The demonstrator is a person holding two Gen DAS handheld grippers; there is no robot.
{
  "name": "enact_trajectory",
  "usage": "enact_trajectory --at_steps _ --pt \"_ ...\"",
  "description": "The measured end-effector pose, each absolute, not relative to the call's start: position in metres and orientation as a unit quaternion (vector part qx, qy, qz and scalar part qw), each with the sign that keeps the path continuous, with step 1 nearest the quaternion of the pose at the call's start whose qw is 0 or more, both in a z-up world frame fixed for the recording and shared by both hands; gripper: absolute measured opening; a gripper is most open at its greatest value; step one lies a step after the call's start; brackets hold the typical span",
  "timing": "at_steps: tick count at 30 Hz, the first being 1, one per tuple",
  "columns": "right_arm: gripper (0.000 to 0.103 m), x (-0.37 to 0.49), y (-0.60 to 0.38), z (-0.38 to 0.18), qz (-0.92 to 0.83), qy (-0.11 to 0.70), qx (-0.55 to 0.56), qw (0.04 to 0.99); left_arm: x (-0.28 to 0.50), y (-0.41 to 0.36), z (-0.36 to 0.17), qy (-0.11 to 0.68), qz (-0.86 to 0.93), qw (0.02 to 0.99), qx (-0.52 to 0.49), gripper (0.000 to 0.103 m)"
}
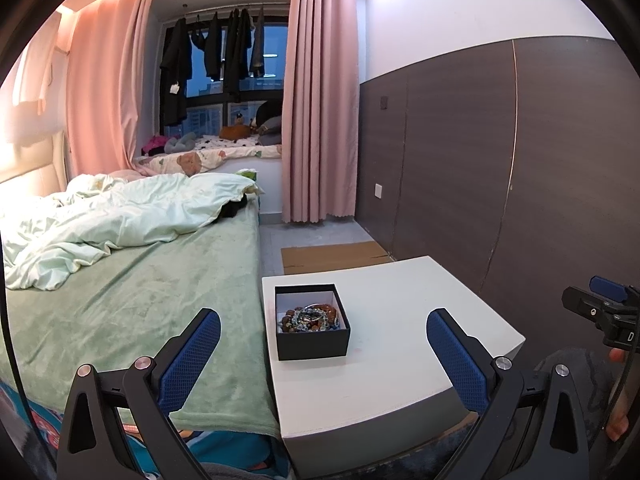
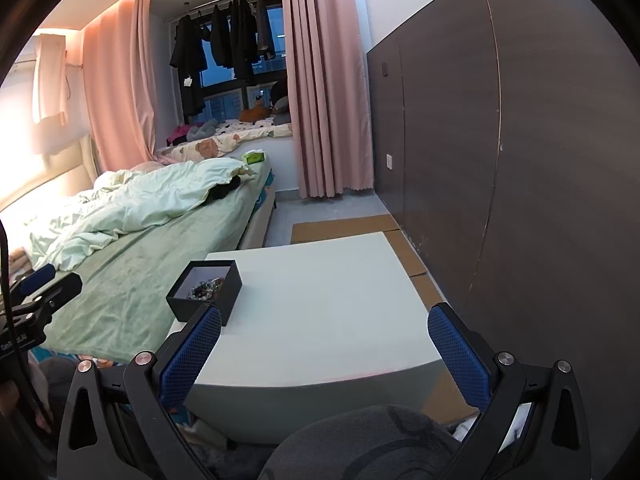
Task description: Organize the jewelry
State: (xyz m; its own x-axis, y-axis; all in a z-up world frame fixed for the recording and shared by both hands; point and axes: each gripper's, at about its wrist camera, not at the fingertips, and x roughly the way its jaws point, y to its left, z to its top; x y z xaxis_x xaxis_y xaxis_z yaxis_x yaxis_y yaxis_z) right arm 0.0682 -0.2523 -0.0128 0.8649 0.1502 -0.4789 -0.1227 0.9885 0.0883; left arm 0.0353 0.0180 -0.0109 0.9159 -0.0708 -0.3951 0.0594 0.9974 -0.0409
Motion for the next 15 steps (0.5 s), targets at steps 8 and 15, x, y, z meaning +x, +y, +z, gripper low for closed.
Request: enact_trajectory --at_steps 8,15 --pt "0.103 0.068 -0.252 -0.013 0.071 0.25 0.028 0.965 0.04 0.018 -0.012 0.215 -0.024 0.976 -0.008 0.103" --pt "0.103 0.068 -0.252 -0.013 0.071 0.251 0.029 0.965 0.036 0.005 -0.013 0.208 -0.019 0.978 0.029 0.103"
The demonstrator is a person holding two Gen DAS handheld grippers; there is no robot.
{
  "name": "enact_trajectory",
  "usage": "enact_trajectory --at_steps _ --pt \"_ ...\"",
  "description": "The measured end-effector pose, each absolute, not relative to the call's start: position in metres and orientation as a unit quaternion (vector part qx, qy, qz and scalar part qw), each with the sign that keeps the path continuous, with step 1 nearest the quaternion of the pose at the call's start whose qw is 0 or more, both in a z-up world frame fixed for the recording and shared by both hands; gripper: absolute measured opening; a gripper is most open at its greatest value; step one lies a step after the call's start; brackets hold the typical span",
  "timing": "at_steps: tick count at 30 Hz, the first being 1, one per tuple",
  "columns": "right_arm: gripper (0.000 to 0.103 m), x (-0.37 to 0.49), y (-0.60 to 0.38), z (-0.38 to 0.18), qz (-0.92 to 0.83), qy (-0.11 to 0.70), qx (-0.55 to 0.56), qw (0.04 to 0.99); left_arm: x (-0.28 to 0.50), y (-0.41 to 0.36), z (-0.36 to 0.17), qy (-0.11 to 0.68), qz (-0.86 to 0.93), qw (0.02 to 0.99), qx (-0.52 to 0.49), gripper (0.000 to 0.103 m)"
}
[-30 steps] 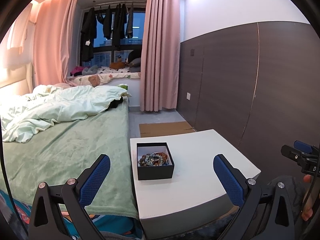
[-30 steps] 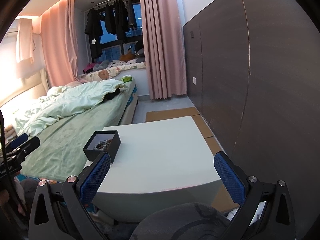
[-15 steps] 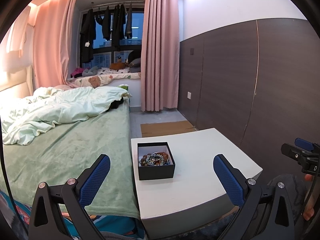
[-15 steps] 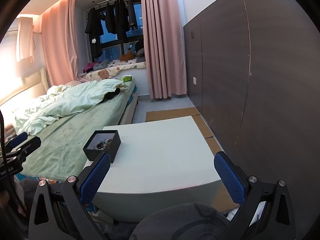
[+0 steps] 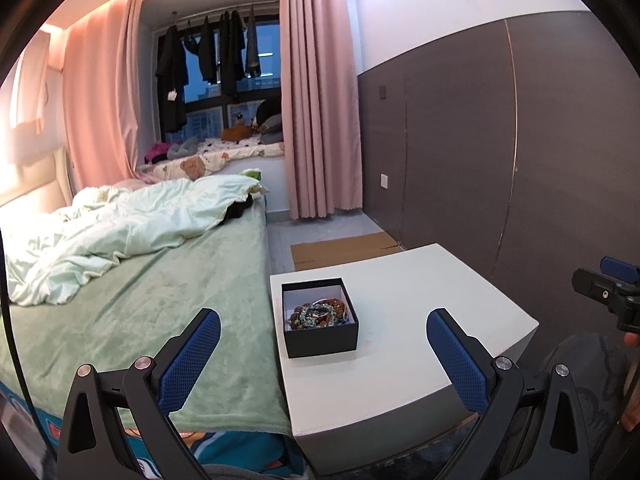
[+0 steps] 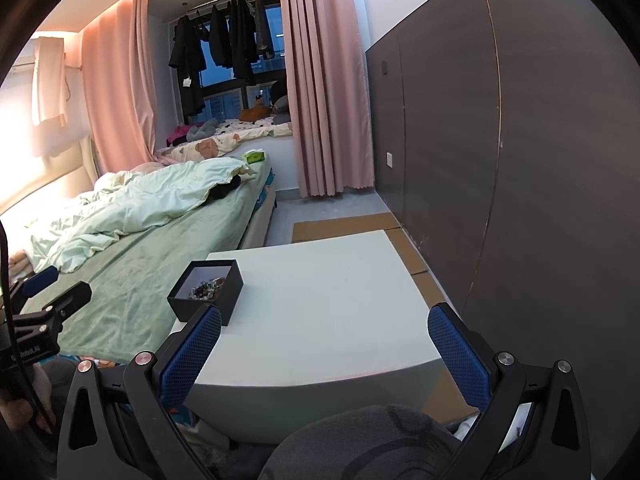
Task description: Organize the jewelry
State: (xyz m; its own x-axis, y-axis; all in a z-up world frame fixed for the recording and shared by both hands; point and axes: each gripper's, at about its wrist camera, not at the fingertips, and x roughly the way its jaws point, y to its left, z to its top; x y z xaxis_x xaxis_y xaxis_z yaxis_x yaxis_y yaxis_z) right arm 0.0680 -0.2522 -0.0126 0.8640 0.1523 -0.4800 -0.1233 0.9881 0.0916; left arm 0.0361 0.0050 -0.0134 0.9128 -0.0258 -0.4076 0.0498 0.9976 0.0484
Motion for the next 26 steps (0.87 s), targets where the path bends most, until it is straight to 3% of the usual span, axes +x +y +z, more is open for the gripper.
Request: enact_trajectory --at_steps 26 --pt "0.103 0.067 -0.25 -0.014 0.07 0.253 0.035 0.964 0.036 0.018 -0.015 0.2 -0.021 0.98 0.0 0.103"
